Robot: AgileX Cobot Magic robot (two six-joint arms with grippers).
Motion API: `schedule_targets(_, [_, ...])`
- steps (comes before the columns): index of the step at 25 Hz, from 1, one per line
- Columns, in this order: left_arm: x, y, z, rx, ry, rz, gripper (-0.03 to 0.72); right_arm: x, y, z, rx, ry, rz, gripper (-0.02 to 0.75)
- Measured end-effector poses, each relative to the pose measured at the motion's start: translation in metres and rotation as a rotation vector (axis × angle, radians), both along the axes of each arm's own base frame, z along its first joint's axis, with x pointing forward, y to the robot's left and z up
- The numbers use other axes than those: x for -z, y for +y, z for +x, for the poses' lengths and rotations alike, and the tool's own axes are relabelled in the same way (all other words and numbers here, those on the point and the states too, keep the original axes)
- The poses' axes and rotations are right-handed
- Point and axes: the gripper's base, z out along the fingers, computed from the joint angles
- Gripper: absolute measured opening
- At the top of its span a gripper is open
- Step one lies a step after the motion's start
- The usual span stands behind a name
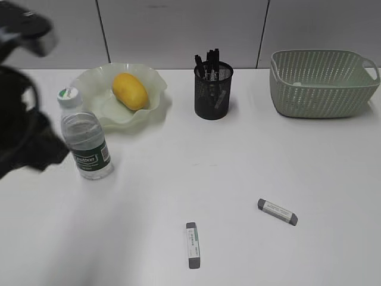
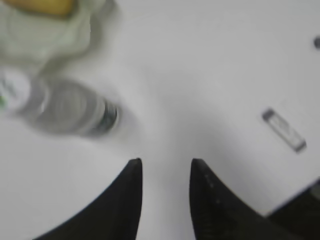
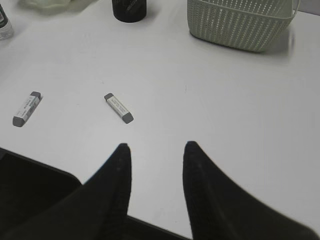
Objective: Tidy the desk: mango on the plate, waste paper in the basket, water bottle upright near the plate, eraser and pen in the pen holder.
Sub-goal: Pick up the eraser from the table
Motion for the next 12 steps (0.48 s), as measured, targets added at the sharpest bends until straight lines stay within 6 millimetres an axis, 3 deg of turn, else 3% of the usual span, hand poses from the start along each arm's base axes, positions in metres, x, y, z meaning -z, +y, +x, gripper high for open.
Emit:
schedule_targets(6, [-0.018,0.068,-0.09,-0.006,-0.145,-0.136,0.239,0.0,0.0,0.0,0.0,0.0,0.0,0.286])
schedule_targets(12, [0.003,0.109,-0.14,-0.013,-0.262,-0.202,0.237,0.0,0.0,0.0,0.001,-0.001,0.0,0.286])
